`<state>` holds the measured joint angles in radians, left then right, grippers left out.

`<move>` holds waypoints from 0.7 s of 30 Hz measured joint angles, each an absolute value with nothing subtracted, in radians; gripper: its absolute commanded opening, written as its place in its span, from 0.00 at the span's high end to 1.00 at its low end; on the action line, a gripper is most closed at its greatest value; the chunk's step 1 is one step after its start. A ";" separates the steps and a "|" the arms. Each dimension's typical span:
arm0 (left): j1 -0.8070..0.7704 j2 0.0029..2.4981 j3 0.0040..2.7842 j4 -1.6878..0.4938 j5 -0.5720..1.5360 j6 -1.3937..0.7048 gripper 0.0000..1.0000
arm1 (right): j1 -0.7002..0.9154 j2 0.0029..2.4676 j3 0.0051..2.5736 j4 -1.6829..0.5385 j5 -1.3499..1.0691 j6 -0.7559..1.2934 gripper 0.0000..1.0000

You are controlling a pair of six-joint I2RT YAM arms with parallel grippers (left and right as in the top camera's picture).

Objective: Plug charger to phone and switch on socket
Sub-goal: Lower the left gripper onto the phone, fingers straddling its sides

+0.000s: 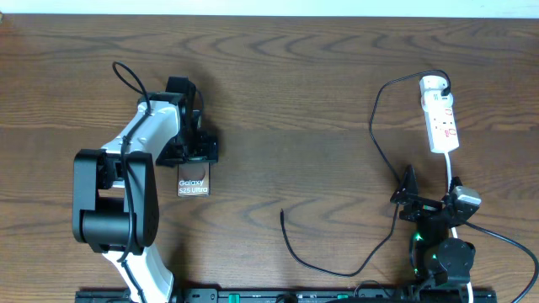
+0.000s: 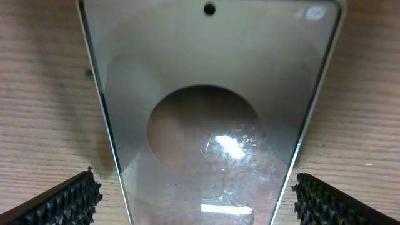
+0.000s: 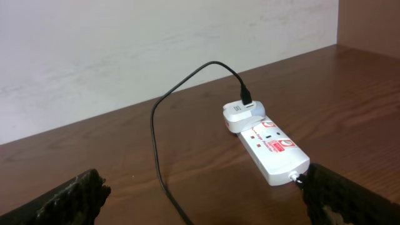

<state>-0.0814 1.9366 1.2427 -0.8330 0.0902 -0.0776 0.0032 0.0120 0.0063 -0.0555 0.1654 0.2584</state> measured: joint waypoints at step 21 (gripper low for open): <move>-0.082 1.937 1.212 -0.807 0.081 -0.078 0.02 | 0.003 0.012 0.006 -0.056 0.165 0.258 0.01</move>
